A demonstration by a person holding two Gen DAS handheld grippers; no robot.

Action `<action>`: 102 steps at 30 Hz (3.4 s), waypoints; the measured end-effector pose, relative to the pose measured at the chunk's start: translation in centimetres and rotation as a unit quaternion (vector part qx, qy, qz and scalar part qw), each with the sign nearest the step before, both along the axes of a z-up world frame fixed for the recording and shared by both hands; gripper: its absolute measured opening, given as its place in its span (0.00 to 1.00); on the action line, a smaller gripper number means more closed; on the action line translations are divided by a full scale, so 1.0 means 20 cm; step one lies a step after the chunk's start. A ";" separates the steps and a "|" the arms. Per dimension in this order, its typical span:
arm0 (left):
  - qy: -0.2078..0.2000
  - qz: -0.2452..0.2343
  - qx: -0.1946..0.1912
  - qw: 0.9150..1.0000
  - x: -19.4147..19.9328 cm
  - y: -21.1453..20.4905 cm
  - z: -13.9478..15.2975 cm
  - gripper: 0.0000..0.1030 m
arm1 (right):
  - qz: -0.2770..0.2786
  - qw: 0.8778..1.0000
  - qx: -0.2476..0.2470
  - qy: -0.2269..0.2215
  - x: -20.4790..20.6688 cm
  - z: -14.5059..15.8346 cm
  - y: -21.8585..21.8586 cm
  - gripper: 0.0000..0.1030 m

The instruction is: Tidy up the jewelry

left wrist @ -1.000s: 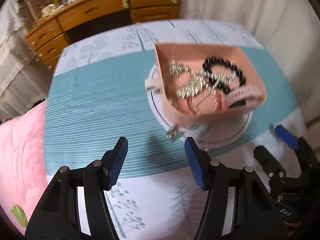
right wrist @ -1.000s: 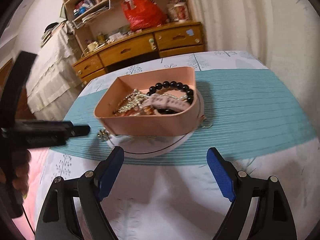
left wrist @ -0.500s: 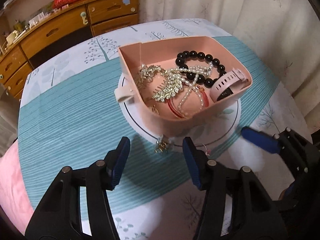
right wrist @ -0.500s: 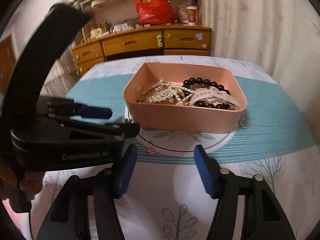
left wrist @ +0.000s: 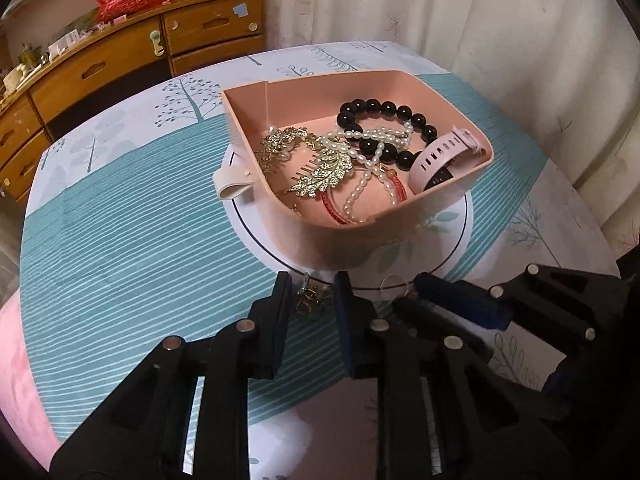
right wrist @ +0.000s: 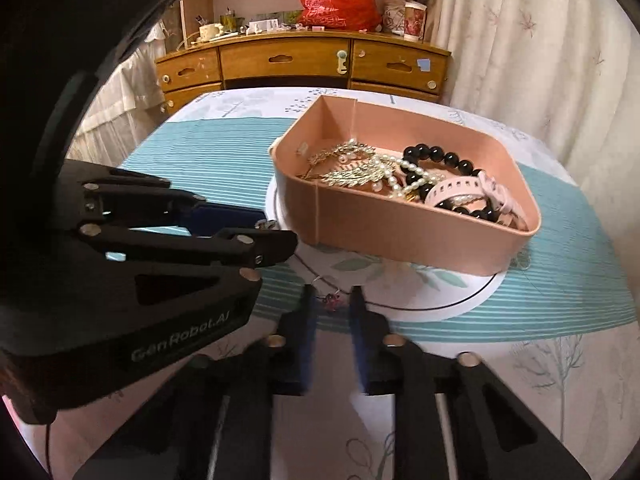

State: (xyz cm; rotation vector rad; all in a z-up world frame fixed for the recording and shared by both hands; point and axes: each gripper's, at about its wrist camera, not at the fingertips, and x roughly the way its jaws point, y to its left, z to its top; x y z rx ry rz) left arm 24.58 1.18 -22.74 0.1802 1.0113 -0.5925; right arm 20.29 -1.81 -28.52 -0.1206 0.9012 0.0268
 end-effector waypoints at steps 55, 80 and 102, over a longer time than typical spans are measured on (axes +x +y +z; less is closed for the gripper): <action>-0.022 0.161 -0.028 0.986 0.23 -0.26 0.58 0.21 | 0.034 0.997 0.047 -0.055 0.16 0.75 -0.67 0.38; 0.110 0.373 -0.017 0.921 -0.31 -0.27 0.10 0.55 | 0.211 0.976 -0.051 0.015 0.03 0.17 -1.11 0.39; 0.129 0.395 -0.046 0.908 -0.37 -0.27 0.03 0.56 | 0.221 0.975 -0.009 0.031 0.18 0.11 -0.99 0.13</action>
